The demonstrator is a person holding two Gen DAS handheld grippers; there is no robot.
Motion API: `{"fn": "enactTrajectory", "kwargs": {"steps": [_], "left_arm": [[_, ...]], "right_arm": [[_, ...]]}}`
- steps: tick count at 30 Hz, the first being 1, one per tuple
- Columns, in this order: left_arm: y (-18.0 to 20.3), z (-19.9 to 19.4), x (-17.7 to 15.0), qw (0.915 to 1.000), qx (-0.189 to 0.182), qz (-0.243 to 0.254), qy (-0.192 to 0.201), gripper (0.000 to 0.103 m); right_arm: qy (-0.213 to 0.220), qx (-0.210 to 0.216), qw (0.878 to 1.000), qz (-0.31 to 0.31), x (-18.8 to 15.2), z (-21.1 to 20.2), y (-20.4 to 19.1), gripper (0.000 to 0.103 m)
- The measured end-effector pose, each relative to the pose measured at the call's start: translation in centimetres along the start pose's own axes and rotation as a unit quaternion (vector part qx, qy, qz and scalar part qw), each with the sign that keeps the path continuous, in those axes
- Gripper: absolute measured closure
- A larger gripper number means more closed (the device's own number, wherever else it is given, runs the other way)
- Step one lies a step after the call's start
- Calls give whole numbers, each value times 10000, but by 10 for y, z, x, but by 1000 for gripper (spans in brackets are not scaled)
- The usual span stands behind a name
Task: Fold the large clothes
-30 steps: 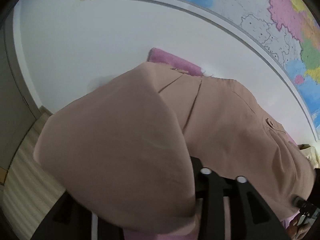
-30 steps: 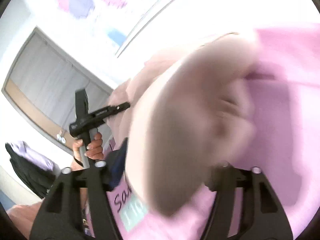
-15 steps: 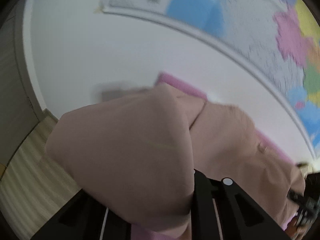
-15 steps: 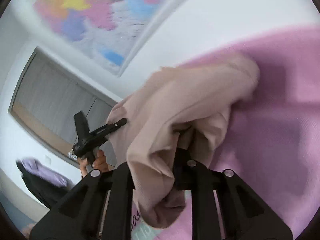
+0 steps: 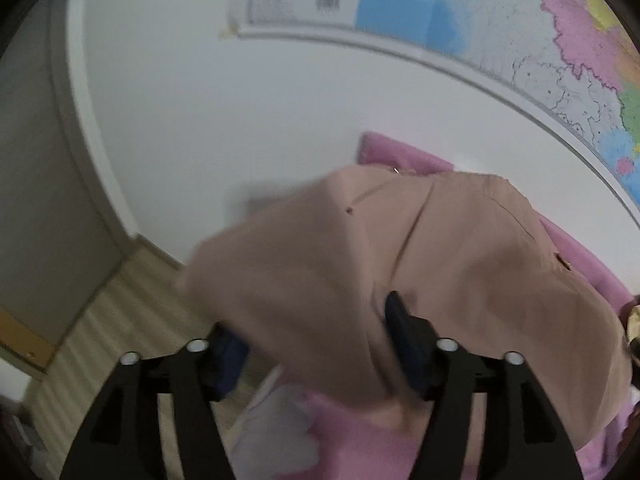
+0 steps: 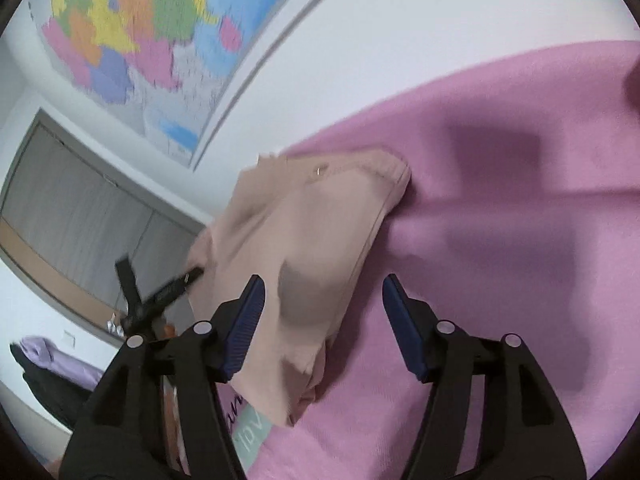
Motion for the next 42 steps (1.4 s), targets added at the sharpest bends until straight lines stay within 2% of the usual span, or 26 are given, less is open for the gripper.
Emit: {"fn": "enactTrajectory", "kwargs": {"steps": [1, 2, 4, 7, 11, 13, 14, 15, 16, 17, 21, 23, 25, 27, 29, 34, 37, 42], "left_arm": [[-5, -11, -1, 9999, 34, -15, 116, 39], [-9, -19, -1, 9997, 63, -21, 218, 39], [-4, -41, 1, 9980, 179, 78, 602, 35], [27, -61, -5, 9959, -173, 508, 724, 32], [74, -68, -24, 9906, -773, 986, 548, 32], [93, -68, -33, 9875, -1083, 1065, 415, 32], [100, -70, -38, 9866, -1146, 1101, 374, 32], [109, -68, -42, 9855, -1206, 1147, 329, 32], [118, -68, -47, 9839, -1297, 1201, 278, 32], [124, -64, -48, 9829, -1338, 1241, 249, 32], [145, -63, -63, 9792, -1448, 1421, 99, 30], [152, -60, -66, 9785, -1435, 1478, 76, 30], [157, -61, -71, 9781, -1413, 1527, 69, 30], [160, -59, -74, 9790, -1341, 1538, 48, 30], [162, -59, -76, 9803, -1160, 1594, 114, 28], [164, -60, -82, 9799, -959, 1738, 213, 26], [166, -60, -84, 9793, -898, 1798, 261, 25], [166, -65, -86, 9797, -933, 1755, 244, 22]], "right_arm": [[-50, 1, 10000, -41, -1, -1, 2, 60], [-114, -44, 9999, -90, -3, 0, 4, 62], [-387, -187, 9990, -151, -3, 21, 2, 77], [-546, -158, 9984, -49, -6, 41, 3, 84], [-692, -410, 9947, -633, -8, 53, -9, 84], [-652, -341, 9964, -419, -8, 48, 0, 82], [-623, -314, 9970, -323, -9, 42, 4, 81], [-543, -401, 9971, -339, -9, 34, 7, 76], [-469, -526, 9967, -391, -9, 26, 8, 65], [-396, -622, 9963, -444, -8, 18, 7, 62], [-135, -536, 9954, -788, -6, -14, -13, 61], [-20, -592, 9907, -1228, -7, -23, -33, 61], [2, -737, 9802, -1835, -14, -22, -57, 60], [-147, -727, 9729, -2189, -24, -12, -69, 60], [-384, -888, 9656, -2413, -36, 4, -68, 59], [-886, -1266, 9631, -2203, -53, 24, -30, 61], [-801, -1163, 9687, -2039, -53, 18, -26, 60], [-677, -1149, 9632, -2333, -62, 6, -43, 57]]}}
Point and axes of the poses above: each gripper's, at about its wrist camera, not at the fingertips, and z roughly the way its jaws point, y to its right, x to its top, the point moved 7 cm from there along z, roughly the way its jaws point, and after that the axes turned 6 degrees about x, right-handed, at the moved point
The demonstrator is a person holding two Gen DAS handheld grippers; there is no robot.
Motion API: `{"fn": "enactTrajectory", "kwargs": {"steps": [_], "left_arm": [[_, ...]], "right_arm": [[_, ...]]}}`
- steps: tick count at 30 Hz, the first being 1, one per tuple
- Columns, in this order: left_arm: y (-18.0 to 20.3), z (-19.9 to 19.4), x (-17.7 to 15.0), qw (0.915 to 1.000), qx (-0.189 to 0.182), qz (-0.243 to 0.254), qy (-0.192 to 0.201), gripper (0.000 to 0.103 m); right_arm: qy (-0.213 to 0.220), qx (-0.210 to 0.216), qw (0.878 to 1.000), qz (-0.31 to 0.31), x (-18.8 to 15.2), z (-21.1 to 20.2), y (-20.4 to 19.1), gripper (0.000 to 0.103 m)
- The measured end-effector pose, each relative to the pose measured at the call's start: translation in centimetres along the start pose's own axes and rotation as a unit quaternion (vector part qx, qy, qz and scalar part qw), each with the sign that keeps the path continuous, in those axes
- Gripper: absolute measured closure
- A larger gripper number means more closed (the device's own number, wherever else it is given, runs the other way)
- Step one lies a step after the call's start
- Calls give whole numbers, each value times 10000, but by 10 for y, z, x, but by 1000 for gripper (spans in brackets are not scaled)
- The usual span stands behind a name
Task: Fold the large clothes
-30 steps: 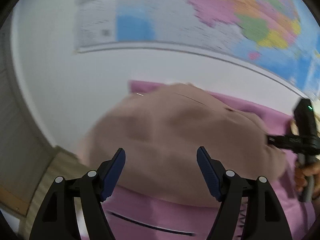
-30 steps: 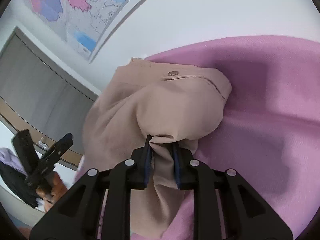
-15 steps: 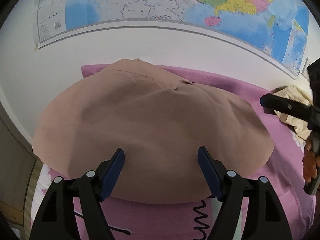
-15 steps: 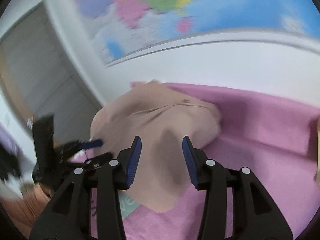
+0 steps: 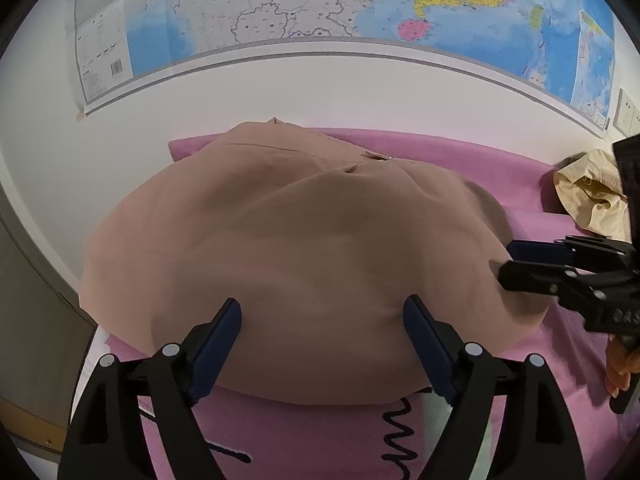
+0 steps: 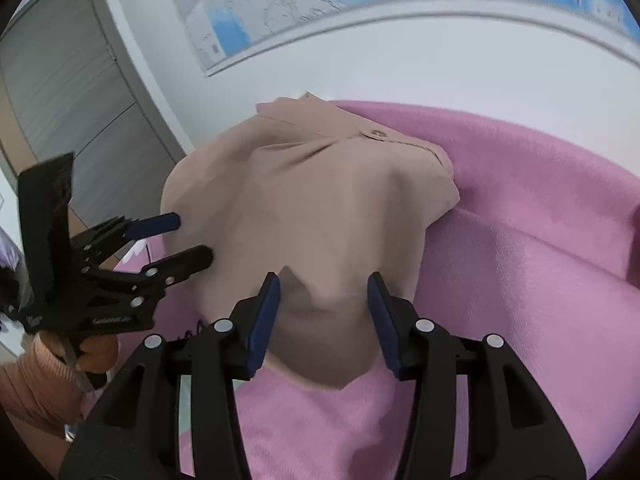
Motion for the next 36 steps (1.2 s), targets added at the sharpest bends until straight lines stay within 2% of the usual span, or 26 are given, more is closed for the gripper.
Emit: {"fn": "enactTrajectory", "kwargs": {"steps": [2, 4, 7, 14, 23, 28, 31, 33, 36], "left_arm": [[2, -1, -1, 10000, -19, 3, -15, 22], [5, -1, -2, 10000, -61, 46, -21, 22], [6, 3, -5, 9999, -40, 20, -94, 20], [7, -1, -6, 9998, 79, -134, -129, 18], [17, -16, -11, 9992, 322, -231, -50, 7], [18, -26, -10, 9987, 322, -399, 70, 7], [17, -25, -9, 9984, 255, -500, 21, 7], [18, -22, -9, 9984, 247, -505, -24, 7], [17, -20, -9, 9983, 228, -532, 6, 7]], "right_arm": [[18, 23, 9998, -177, -2, -1, -9, 57], [-186, -141, 9986, -467, -9, 6, -14, 58], [-326, -201, 9985, -404, -15, 17, -8, 58], [-248, -192, 9990, -324, -19, 8, -10, 52], [-87, -251, 9986, -456, -20, -9, -22, 49], [-90, -272, 9982, -519, -22, -9, -24, 48], [-313, -260, 9973, -603, -28, 2, -23, 50], [-635, -313, 9959, -563, -37, 14, -18, 51], [-514, -187, 9967, -598, -31, 4, -22, 51]]}}
Point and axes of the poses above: each gripper's, at about its wrist camera, not at the fingertips, and z roughly the way its jaws point, y to its right, x to its top, the point moved 7 cm from there along z, roughly the way its jaws point, and after that the axes turned 6 degrees about x, right-handed, at the moved point
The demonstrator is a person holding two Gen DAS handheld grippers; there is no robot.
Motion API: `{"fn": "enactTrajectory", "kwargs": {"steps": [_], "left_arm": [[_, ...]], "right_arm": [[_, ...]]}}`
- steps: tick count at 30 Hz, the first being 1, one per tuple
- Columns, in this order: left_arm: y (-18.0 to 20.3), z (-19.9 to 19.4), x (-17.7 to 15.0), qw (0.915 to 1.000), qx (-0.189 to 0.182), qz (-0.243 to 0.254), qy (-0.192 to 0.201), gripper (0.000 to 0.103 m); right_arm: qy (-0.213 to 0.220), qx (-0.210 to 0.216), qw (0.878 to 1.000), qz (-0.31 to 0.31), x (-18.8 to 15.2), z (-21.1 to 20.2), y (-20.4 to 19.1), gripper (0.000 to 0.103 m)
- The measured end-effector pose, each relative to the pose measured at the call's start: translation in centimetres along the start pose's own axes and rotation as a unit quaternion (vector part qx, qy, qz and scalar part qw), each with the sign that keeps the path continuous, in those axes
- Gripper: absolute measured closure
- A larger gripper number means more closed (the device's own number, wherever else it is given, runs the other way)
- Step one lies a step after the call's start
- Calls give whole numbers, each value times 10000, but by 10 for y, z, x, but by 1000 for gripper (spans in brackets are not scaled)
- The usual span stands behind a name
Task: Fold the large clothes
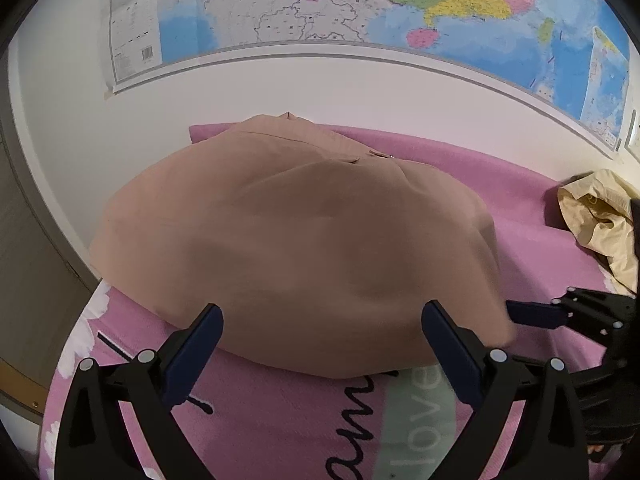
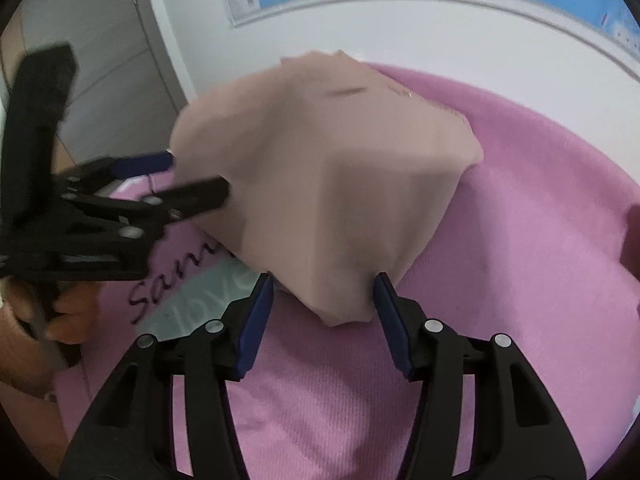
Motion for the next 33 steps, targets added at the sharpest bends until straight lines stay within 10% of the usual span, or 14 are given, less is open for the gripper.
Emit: {"fn": "enactTrajectory", "kwargs": {"steps": [17, 25, 33], "left_arm": [[-9, -18, 6, 9977, 606, -278, -145, 7], [-10, -49, 8, 9966, 681, -447, 129, 7], [-4, -76, 2, 9956, 763, -435, 341, 7]], "right_arm": [[322, -204, 9991, 208, 10, -4, 3, 43], [945, -270, 9949, 243, 7, -51, -9, 14], [1251, -238, 9918, 92, -5, -71, -30, 6]]}}
Point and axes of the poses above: each gripper's, at about its wrist camera, not at the fingertips, and z roughly the way its jaws point, y to its right, x to its top, the point moved 7 cm from there along z, roughly the way its jaws point, and after that the axes turned 6 degrees about x, right-handed, at the moved point
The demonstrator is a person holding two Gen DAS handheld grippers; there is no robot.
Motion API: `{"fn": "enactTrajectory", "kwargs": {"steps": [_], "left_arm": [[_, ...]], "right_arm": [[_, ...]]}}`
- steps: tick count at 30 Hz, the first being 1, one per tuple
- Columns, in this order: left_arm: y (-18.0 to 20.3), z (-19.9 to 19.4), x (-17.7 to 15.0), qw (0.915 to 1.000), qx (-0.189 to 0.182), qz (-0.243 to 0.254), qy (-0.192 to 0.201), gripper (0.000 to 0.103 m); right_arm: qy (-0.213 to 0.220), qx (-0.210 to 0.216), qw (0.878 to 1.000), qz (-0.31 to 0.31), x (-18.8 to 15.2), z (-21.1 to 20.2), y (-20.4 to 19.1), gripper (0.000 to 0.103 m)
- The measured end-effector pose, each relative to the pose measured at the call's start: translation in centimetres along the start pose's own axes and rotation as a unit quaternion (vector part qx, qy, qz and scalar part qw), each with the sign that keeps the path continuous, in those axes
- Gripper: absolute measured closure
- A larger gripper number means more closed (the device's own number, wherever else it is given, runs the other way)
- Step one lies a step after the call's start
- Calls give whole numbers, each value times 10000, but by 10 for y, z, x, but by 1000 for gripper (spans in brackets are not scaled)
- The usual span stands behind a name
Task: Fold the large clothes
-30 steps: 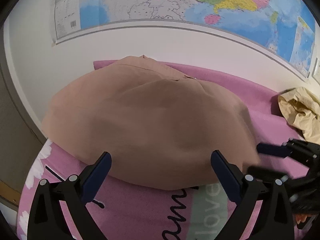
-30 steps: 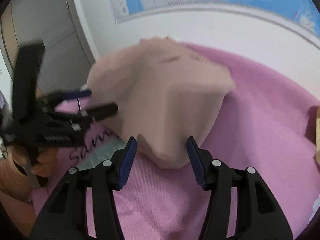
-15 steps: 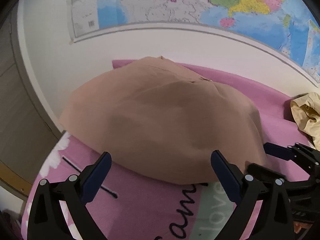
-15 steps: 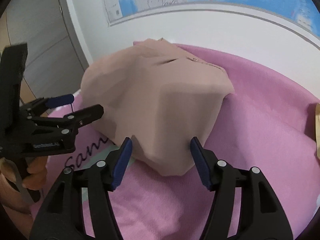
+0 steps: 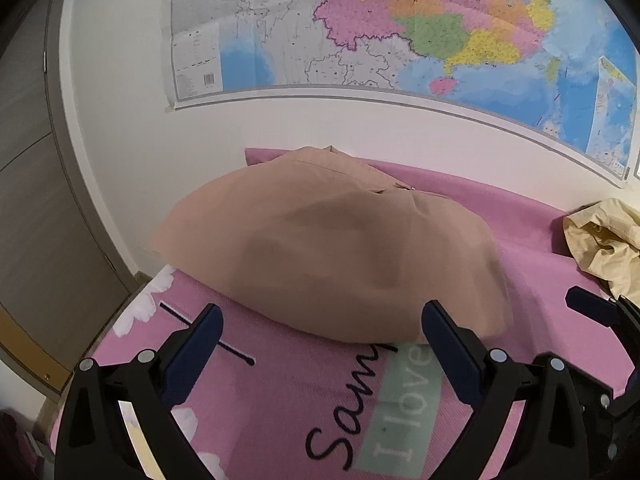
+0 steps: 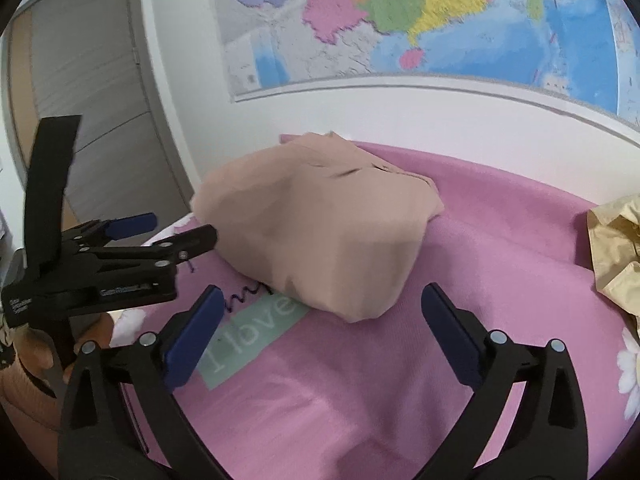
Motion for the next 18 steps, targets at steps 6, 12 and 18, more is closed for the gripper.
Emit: {"fn": "enactTrajectory", "kwargs": {"steps": [6, 12, 18], "left_arm": [[2, -6, -14, 10000, -22, 18, -90, 7], [-2, -12, -21, 9999, 153, 1, -37, 7], [-4, -24, -19, 9998, -26, -118, 139, 7]], "right_arm": [[107, 4, 9999, 0, -5, -9, -9, 6], [145, 179, 9997, -35, -8, -19, -19, 6], [303, 116, 9993, -163, -13, -31, -28, 6]]}}
Point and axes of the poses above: each gripper's, at about its wrist camera, not at the fingertips, and z roughly the way its jaws point, y to its right, x to its top, the point moved 7 cm from there along z, roughly the way its jaws point, and after that the axes turned 6 degrees about x, right-handed, at the moved point
